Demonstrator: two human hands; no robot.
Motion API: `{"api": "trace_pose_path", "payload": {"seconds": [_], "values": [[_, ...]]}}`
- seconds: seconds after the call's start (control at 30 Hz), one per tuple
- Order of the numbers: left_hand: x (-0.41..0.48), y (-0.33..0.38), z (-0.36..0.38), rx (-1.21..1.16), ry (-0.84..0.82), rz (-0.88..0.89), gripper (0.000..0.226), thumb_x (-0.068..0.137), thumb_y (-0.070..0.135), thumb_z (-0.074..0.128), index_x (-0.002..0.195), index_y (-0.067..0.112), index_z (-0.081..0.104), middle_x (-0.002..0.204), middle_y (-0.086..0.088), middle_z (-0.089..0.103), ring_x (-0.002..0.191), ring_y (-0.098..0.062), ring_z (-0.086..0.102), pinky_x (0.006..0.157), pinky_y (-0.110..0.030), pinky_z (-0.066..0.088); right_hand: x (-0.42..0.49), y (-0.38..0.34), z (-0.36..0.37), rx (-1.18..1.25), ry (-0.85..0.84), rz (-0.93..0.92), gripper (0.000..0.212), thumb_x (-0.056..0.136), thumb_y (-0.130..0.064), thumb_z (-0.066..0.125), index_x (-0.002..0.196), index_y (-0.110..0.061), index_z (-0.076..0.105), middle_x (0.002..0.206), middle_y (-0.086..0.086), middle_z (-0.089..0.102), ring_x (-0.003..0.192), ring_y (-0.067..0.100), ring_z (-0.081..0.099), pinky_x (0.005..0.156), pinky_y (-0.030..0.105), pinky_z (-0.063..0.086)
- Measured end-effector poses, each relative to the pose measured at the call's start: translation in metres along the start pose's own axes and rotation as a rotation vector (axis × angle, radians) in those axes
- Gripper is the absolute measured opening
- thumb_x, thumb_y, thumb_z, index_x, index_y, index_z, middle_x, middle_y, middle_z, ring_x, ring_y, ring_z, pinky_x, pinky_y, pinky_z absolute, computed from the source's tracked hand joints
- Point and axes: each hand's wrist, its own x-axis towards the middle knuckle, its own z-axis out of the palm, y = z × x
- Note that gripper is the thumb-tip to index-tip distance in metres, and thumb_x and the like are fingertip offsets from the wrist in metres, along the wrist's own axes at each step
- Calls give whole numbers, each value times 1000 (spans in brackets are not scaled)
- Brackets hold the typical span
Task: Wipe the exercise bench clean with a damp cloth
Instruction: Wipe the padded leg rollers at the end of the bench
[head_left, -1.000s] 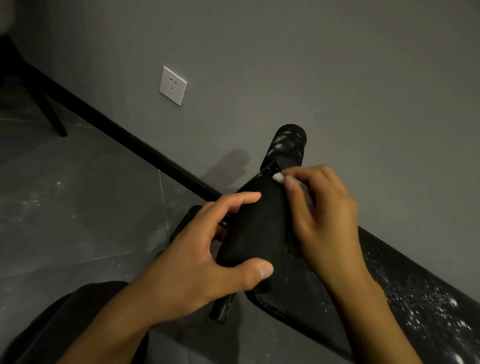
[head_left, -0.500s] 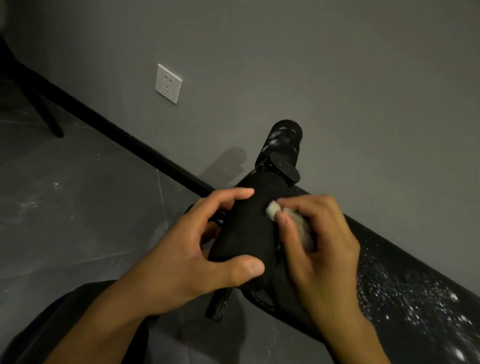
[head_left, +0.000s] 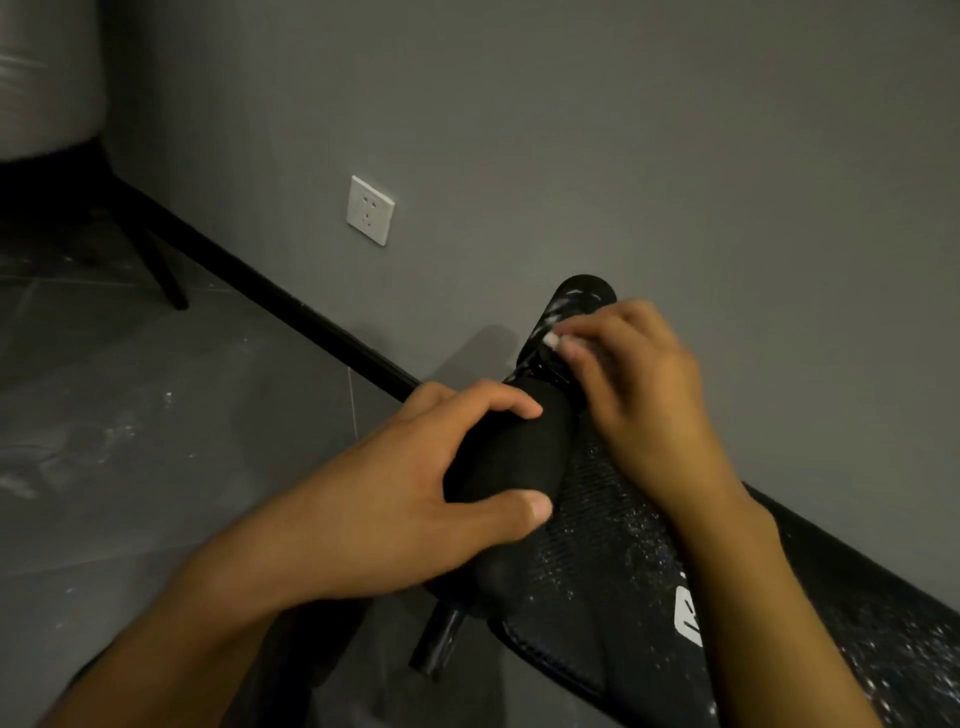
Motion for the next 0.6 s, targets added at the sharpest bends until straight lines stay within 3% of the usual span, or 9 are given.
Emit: {"api": "trace_pose_path", "payload": {"seconds": [0.1,0.27,0.37,0.47,0.6], "values": [[5,2,1,7,-1,-21,54,75,60,71,120,71,44,117,33,40,102,15,53,86,-24,59,-16,6,-13,37,-110,-94,18,99,-21,58,111,-16,71,107,-5,55,94,4,57,81,14,46],[5,-3,7,-99,23,-15,54,81,46,80,121,67,50,118,33,44,105,10,56,87,-25,59,-11,12,-10,45,-22,0,15,96,-18,64,109,-16,73,103,-5,55,91,-1,56,77,7,43],[4,-6,7,-105,27,-13,60,72,54,78,124,66,51,119,33,45,107,7,57,88,-28,59,3,7,2,64,-39,-51,15,98,-16,63,108,-12,73,105,-1,57,91,3,58,79,14,48],[1,-9,8,-125,38,12,62,65,58,71,123,65,52,118,29,47,105,4,58,83,-23,58,-22,5,-10,133,-78,-76,17,98,-18,61,109,-14,72,106,-3,57,95,7,59,77,19,49],[-2,-11,11,-131,71,20,63,66,54,72,125,63,53,119,30,48,105,4,58,84,-20,56,-34,-3,-14,147,-68,-35,18,95,-20,65,111,-18,73,105,-6,57,97,5,59,78,16,48]]}}
